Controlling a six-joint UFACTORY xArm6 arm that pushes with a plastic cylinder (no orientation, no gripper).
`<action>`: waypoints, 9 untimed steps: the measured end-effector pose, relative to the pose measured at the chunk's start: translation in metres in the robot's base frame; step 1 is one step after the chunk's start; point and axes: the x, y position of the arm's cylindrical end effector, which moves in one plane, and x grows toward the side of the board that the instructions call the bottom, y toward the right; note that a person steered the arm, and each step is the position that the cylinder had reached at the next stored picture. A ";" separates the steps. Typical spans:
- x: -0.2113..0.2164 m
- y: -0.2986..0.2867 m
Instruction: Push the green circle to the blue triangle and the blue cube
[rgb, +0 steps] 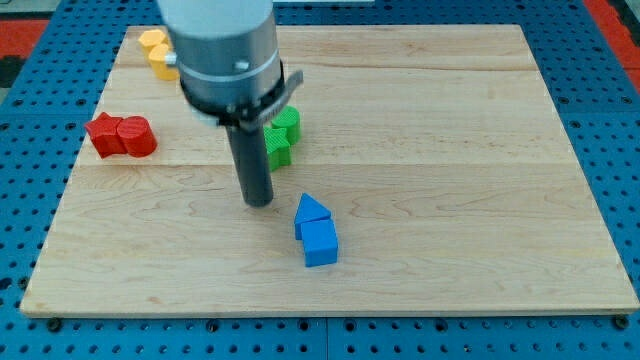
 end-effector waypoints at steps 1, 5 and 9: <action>-0.060 -0.008; -0.097 0.027; -0.116 0.058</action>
